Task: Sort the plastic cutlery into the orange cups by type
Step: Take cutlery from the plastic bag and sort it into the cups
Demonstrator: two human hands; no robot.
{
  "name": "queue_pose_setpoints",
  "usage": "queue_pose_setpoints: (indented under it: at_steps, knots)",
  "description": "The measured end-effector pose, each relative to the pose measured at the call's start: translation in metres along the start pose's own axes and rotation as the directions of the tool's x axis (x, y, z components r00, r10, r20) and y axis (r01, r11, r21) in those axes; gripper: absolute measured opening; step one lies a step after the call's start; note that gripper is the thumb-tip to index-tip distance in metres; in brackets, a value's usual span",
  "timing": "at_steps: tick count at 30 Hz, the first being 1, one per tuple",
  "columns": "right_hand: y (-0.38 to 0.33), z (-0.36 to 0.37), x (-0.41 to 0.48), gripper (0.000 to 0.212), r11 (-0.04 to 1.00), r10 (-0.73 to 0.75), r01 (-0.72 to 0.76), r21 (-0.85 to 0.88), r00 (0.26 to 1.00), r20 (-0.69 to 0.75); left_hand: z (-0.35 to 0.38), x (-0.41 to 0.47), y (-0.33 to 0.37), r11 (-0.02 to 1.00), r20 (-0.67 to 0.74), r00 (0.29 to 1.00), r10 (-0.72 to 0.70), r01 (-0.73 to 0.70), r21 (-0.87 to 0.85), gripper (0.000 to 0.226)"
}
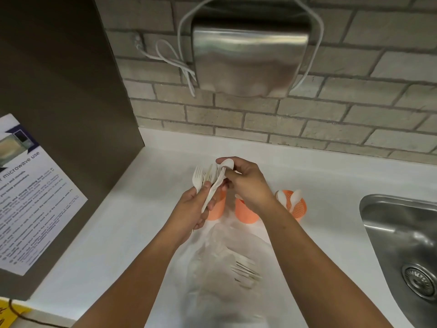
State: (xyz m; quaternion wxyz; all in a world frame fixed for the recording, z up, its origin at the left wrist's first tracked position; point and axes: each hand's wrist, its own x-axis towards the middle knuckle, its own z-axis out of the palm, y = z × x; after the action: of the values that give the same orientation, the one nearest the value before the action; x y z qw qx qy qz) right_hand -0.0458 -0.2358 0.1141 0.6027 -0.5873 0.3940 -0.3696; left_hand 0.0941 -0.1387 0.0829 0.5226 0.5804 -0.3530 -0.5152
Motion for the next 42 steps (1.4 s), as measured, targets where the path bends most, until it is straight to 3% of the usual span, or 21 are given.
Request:
queue_pose_setpoints:
  at_steps: [2,6,9,12,15,18,21,24,28,34,36,39,42]
  knots:
    - [0.002,-0.001,-0.001,0.025,1.000,0.016,-0.016,0.010,1.000,0.019,-0.002,-0.001,-0.001,1.000,0.011,1.000,0.004,-0.004,0.015,0.042]
    - [0.001,0.000,-0.003,0.028,0.995,0.023,-0.032,-0.091,0.995,-0.101,-0.004,-0.004,-0.003,0.997,0.014,1.000,0.017,-0.018,0.070,0.038]
    - [-0.003,0.000,-0.004,0.024,0.997,0.055,-0.054,-0.062,0.998,0.009,-0.006,-0.004,-0.003,0.997,0.014,1.000,0.024,-0.025,0.074,0.033]
    - [-0.013,-0.004,-0.005,0.034,0.976,0.163,-0.183,0.116,0.972,0.167,-0.009,-0.006,0.001,0.993,0.061,0.997,0.040,-0.046,0.106,0.034]
    - [-0.018,-0.006,-0.005,0.028,0.976,0.186,-0.204,0.073,0.963,0.195,-0.013,-0.007,0.002,0.991,0.092,0.995,0.035,-0.046,0.126,0.037]
    - [-0.020,-0.004,-0.007,0.016,0.986,0.163,-0.160,-0.041,0.980,0.111,-0.017,-0.009,0.002,0.991,0.105,0.994,0.020,-0.034,0.130,0.035]
    - [-0.017,0.001,-0.009,0.015,0.986,0.082,-0.095,-0.136,0.992,-0.095,-0.021,-0.013,0.005,0.989,0.117,0.993,0.029,-0.045,0.137,0.029]
    - [-0.008,0.005,-0.009,0.018,0.975,-0.012,-0.054,-0.216,0.956,-0.294,-0.025,-0.014,0.007,0.988,0.087,0.996,0.034,-0.047,0.150,0.030]
    - [-0.009,0.004,-0.014,0.012,0.968,-0.041,-0.033,-0.248,0.957,-0.288,-0.023,-0.014,0.008,0.979,0.109,0.994,0.031,-0.052,0.195,0.034]
    - [-0.019,-0.013,-0.032,0.008,0.996,0.091,-0.080,0.049,0.955,-0.282,-0.003,-0.013,0.012,0.971,0.140,0.988,0.062,-0.092,0.219,0.042]
    - [-0.019,-0.024,-0.037,0.012,0.993,0.113,-0.102,0.056,0.961,-0.252,0.007,-0.014,0.016,0.966,0.140,0.988,0.063,-0.095,0.241,0.042]
    - [-0.020,-0.039,-0.044,0.014,0.999,0.044,-0.047,-0.002,0.938,-0.344,0.021,-0.016,0.018,0.961,0.154,0.986,0.066,-0.104,0.256,0.035]
    - [-0.021,-0.056,-0.050,0.012,0.999,-0.023,-0.003,-0.051,0.865,-0.501,0.031,-0.015,0.016,0.968,0.153,0.985,0.079,-0.112,0.226,0.026]
